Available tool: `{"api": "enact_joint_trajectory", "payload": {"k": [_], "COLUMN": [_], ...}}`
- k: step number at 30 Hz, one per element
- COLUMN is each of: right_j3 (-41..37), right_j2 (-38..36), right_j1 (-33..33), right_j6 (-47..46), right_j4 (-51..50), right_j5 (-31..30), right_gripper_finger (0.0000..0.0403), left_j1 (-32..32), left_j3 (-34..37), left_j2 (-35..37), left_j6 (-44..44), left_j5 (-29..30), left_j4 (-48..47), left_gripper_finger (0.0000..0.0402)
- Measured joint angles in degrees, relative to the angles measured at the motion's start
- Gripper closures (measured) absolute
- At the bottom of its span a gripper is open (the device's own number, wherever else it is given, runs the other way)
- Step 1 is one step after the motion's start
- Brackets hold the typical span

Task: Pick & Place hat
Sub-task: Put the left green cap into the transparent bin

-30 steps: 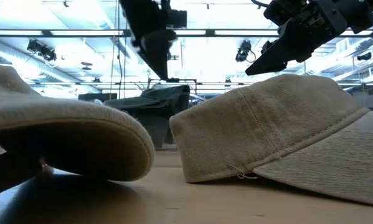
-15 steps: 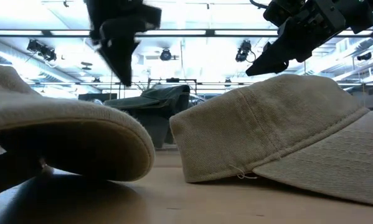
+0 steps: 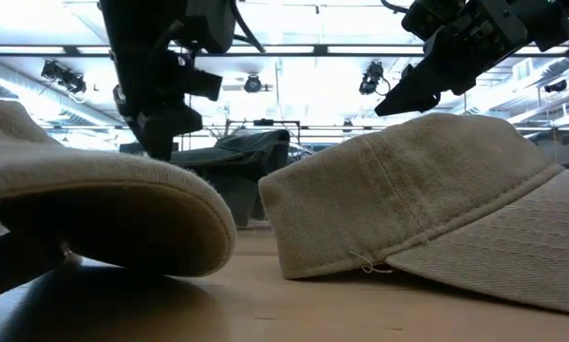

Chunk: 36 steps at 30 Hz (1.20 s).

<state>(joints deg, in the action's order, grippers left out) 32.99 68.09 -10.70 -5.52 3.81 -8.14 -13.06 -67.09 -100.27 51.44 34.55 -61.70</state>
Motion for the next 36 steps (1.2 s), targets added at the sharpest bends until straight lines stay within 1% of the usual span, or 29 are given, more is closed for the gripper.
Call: {"api": "enact_joint_trajectory", "payload": {"k": [4, 19, 20, 24, 27, 29, 32, 34, 36], "right_j3": [0.0, 0.0, 0.0, 0.0, 0.0, 0.0, 0.0, 0.0, 0.0], "right_j2": [0.01, -0.01, 0.0, -0.01, 0.01, -0.01, 0.0, -0.01, -0.01], "right_j1": [-0.01, -0.02, -0.02, -0.01, 0.0, -0.02, -0.02, -0.02, -0.02], "right_j6": [0.02, 0.3, 0.37, 0.39, 0.4, 0.42, 0.42, 0.42, 0.42], "right_j4": [-0.01, 0.04, 0.04, 0.03, 0.02, 0.02, 0.02, 0.0, 0.02], "right_j5": [0.0, 0.0, 0.0, 0.0, 0.0, 0.0, 0.0, 0.0, 0.0], "right_gripper_finger": [0.0195, 0.0195, 0.0195, 0.0195, 0.0195, 0.0195, 0.0195, 0.0195, 0.0195], "left_j1": [1.35, 7.34, 8.09, 10.91, 11.24, 10.31, 8.1, 6.65, 5.43], "left_j3": [0.0, -0.07, -0.07, -0.07, -0.91, -3.19, -8.11, -11.88, -15.4], "left_j2": [0.54, 1.4, 1.39, 1.31, 1.49, 1.42, 1.42, 1.42, 1.46], "left_j6": [-0.04, -6.4, -7.66, -13.2, -13.41, -13.61, -13.6, -13.42, -13.24], "left_j5": [2.68, 5.83, 5.11, -1.8, -4.58, -6.43, -7.47, -7.51, -6.09], "left_j4": [0.16, 1.34, 1.69, 3.44, 2.57, -0.51, -5.62, -10.19, -13.67], "left_gripper_finger": [0.0397, 0.0398, 0.0398, 0.0398, 0.0399, 0.0399, 0.0399, 0.0399, 0.0399]}}
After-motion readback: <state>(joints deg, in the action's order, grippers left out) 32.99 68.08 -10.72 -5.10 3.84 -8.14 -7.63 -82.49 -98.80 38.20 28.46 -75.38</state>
